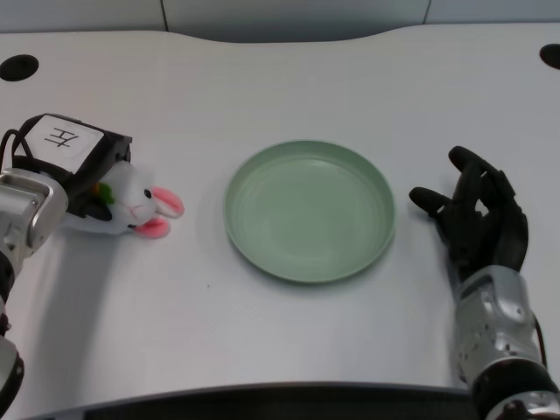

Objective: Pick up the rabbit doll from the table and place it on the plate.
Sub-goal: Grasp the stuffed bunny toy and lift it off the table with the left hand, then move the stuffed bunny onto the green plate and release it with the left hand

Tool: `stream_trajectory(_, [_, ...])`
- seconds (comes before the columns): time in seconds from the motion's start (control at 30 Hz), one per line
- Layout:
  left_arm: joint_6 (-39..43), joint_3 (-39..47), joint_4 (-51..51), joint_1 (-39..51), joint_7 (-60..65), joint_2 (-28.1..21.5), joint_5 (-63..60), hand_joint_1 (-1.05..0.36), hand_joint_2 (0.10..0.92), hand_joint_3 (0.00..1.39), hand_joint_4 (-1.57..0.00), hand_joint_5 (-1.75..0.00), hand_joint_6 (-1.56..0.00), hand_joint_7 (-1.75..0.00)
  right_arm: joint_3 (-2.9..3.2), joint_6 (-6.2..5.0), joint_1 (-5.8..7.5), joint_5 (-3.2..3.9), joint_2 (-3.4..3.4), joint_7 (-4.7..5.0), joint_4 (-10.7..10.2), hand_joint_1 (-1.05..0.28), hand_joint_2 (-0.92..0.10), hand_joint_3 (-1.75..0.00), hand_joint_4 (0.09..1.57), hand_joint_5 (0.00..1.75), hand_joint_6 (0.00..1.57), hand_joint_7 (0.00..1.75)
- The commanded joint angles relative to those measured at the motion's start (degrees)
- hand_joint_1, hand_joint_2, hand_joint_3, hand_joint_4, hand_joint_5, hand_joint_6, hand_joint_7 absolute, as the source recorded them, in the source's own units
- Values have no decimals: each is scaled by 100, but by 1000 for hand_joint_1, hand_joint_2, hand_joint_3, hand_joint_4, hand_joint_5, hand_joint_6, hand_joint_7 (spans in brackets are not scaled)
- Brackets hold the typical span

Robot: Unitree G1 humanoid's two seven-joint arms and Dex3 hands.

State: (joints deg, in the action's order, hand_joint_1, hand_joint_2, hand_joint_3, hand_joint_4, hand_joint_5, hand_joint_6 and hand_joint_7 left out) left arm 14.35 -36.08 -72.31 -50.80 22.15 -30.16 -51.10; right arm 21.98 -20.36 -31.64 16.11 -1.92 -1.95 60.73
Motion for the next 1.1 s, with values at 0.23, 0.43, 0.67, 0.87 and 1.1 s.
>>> stream_trajectory(0.23, [302, 610, 186, 111, -171, -232, 723, -241, 865, 7, -869, -1746, -709, -1338, -5, 67, 71, 8, 4, 21, -8, -391, -921, -573, 395, 1173, 296, 914])
stream_trajectory(0.43, [617, 1263, 845, 72, -661, -545, 1395, -188, 899, 31, -855, -1746, -565, -1742, -12, -56, 34, -8, -26, -62, 127, -402, -921, -580, 391, 1178, 296, 929])
stream_trajectory(0.67, [773, 1712, 1800, 126, -1119, -729, 1731, -181, 873, 18, -856, -1746, -558, -1746, -10, 4, -35, 2, -24, 0, 202, -411, -921, -569, 406, 1182, 305, 915])
stream_trajectory(0.87, [551, 1720, 2478, 26, -1573, -570, 1618, -199, 854, 6, -812, -1746, -558, -1746, -26, -40, -26, -17, 11, 64, 180, -397, -921, -576, 407, 1182, 315, 908])
stream_trajectory(1.1, [492, 1403, 2571, -220, -1729, -61, 1288, -171, 862, 9, -822, -1746, -588, -1746, -10, -2, -63, 28, 12, 87, 217, -398, -921, -567, 412, 1169, 333, 897])
